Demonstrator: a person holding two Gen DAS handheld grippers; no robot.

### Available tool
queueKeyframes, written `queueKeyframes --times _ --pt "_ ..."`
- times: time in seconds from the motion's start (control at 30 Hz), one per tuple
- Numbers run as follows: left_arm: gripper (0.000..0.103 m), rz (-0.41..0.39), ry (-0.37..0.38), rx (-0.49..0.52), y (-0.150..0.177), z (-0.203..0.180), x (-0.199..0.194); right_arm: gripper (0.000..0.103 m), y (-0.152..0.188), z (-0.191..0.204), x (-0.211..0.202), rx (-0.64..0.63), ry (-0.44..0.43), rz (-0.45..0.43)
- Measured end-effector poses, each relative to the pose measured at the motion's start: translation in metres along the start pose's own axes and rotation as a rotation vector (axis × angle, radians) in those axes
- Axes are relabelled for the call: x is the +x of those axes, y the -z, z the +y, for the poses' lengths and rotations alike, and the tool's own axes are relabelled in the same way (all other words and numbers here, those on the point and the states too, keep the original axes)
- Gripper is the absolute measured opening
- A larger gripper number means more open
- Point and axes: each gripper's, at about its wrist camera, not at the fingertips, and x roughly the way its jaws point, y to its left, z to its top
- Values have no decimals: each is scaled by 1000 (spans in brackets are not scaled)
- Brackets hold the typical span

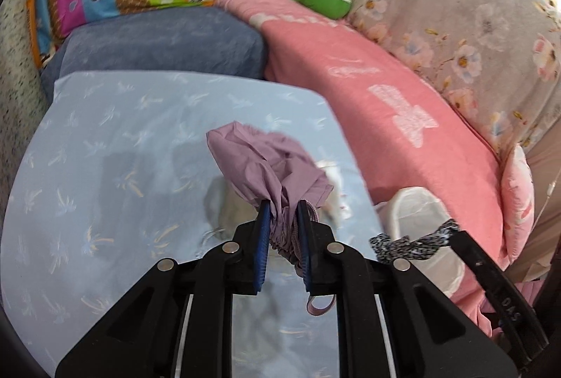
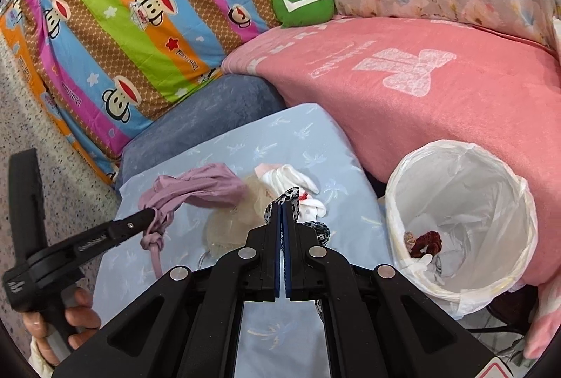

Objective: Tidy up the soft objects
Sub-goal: 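Carry the pink bag and leopard scrunchie over the wastebasket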

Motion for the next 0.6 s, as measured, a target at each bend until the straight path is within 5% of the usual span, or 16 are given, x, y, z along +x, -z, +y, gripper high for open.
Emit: queueKeyframes --times 0.6 --pt "15 54 210 322 18 -173 33 1 -12 -113 -60 163 185 -113"
